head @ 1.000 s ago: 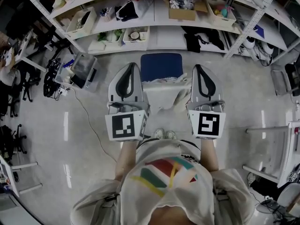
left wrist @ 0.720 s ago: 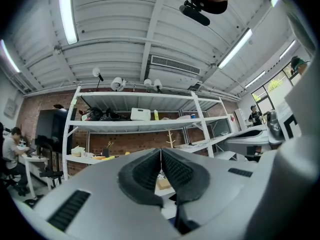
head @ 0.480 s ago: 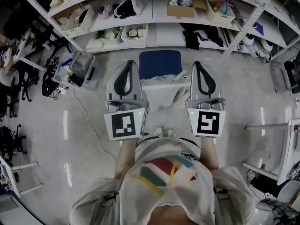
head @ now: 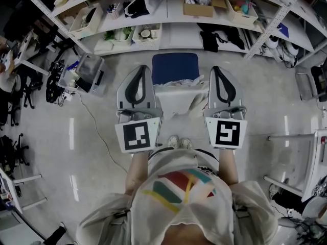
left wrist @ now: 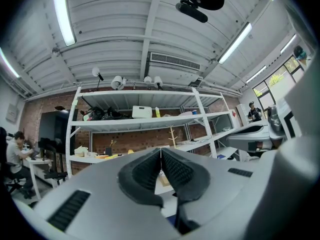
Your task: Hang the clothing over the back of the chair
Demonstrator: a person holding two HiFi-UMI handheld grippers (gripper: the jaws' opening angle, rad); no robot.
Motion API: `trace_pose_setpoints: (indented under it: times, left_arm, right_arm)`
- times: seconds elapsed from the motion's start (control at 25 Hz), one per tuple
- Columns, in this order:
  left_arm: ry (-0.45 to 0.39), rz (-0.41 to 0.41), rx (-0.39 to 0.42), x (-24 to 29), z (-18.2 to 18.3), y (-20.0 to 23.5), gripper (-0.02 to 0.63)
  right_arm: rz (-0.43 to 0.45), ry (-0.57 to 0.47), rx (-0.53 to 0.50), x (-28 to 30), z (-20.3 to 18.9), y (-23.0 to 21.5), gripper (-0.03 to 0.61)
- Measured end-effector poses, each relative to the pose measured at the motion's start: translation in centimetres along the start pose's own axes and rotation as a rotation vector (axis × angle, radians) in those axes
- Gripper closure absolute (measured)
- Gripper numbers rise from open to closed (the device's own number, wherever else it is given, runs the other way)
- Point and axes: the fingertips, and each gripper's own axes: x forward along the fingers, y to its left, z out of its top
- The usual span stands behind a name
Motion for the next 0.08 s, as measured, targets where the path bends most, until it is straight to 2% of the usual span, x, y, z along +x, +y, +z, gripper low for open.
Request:
trace_pose_setpoints:
  times: [0.08]
  left_arm:
    - [0.005,0.001,-0.001,0.03,-0.12,-0.01,0.597]
  right_arm:
    - [0.006,0.007,-0.004,0.08,-0.21,0.08,0.572]
